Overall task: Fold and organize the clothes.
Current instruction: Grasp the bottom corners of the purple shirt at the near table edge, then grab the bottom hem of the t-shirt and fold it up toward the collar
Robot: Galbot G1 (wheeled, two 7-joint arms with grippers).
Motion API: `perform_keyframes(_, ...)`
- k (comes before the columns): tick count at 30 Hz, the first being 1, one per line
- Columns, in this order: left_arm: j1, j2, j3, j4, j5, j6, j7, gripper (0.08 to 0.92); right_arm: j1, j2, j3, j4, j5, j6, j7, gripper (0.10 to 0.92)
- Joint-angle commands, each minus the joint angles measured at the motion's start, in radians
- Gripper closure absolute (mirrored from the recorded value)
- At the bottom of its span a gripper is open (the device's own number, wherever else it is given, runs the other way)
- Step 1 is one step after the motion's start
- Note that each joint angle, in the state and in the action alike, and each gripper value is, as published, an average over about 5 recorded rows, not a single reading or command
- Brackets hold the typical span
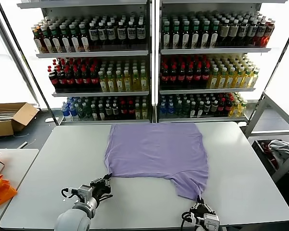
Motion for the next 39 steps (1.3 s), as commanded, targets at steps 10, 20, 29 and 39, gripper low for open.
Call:
perform_keyframes(10,-0.073,-0.029,-0.034,-0.122,-0.169,-0.105,-0.058,0.916,0.269,-0.061,0.077,0.015,-0.064,0.062,-0.130,0.917)
perform_keyframes(20,-0.271,-0.030,0.031,0.129,-0.161,-0.116,-0.058,0.916,0.527,-0.086,0.042,-0.311,0.000,0.050,-0.168,0.917)
perform_keyframes(29,-0.435,-0.062,0.057,0.376,-0.161,-0.127,-0.062,0.916,0.724,-0.074,0.002,-0.563,0.007,0.049,-0.199,0.917)
perform_keyframes(39,-0.512,-0.074,0.065,0.498,-0.159,-0.123,-0.061,0.916,0.794,-0.058,-0.016,-0.706,0.021,0.004,-0.207,0.917)
